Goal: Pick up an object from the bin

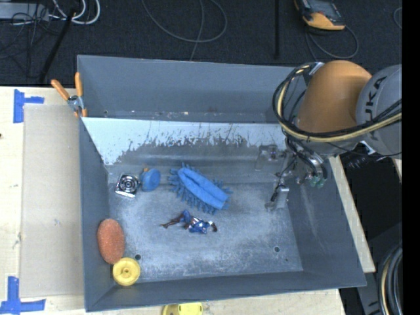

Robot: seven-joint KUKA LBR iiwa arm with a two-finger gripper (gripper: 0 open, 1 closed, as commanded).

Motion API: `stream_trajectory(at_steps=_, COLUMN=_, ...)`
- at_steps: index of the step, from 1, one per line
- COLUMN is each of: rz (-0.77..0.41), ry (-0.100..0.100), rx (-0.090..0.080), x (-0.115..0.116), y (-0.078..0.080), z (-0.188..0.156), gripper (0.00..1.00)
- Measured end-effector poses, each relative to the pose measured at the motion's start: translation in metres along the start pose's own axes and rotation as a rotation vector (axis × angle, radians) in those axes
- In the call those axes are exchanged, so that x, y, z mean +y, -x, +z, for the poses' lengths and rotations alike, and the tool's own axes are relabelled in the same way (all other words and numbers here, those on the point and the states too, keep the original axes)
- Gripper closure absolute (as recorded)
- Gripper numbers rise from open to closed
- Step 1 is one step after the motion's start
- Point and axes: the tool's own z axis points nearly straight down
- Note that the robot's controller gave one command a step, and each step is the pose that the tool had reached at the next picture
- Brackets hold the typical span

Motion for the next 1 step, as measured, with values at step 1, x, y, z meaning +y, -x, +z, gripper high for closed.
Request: stream_trajectory(at_steps=1, rz=-0.001, ry=-0.001, rx=-0.007, x=0.0001, y=0.0014, z=-0.0049, gripper=0.0)
